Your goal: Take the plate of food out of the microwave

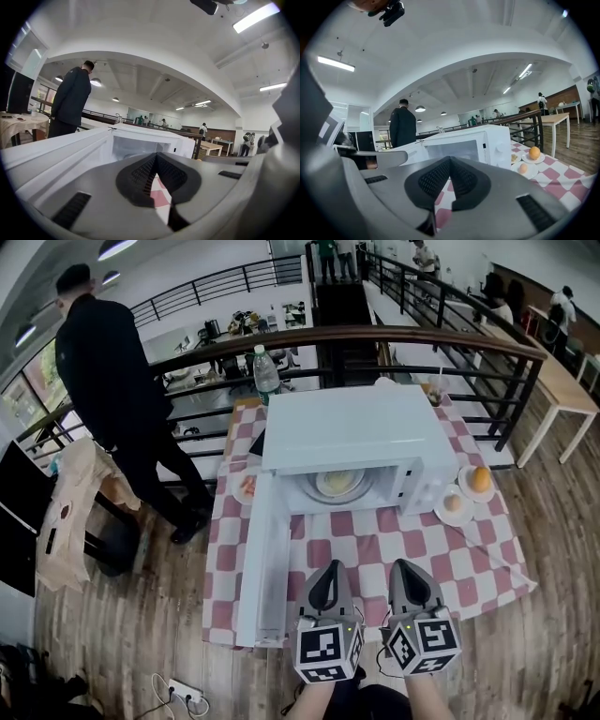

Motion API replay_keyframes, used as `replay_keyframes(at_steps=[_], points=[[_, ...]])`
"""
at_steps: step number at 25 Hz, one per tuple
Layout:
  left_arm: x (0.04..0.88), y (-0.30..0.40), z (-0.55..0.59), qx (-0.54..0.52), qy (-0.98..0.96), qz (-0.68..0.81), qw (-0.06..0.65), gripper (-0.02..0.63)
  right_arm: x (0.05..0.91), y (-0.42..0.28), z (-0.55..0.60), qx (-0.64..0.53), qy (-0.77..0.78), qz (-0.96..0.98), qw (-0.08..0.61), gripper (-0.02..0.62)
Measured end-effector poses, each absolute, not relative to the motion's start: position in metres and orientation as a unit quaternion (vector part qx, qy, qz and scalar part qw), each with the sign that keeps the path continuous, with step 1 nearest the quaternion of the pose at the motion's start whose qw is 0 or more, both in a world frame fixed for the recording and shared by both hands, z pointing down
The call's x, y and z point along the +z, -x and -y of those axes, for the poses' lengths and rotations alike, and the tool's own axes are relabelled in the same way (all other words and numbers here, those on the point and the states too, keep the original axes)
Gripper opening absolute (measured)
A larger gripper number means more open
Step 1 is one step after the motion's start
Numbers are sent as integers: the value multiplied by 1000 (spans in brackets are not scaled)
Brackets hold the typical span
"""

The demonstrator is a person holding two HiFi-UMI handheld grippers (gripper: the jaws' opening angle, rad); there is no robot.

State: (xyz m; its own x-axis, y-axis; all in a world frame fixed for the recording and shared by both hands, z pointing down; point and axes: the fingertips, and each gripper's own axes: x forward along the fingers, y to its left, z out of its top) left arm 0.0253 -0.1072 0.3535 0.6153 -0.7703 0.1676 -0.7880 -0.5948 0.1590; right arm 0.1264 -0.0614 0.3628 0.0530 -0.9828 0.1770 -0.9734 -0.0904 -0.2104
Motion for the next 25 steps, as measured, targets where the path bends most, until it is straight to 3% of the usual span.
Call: replay_keyframes(at_steps=[25], points=[[394, -39, 175, 55, -849, 497, 170, 9, 393, -147, 144, -192, 671, -716, 12, -8]])
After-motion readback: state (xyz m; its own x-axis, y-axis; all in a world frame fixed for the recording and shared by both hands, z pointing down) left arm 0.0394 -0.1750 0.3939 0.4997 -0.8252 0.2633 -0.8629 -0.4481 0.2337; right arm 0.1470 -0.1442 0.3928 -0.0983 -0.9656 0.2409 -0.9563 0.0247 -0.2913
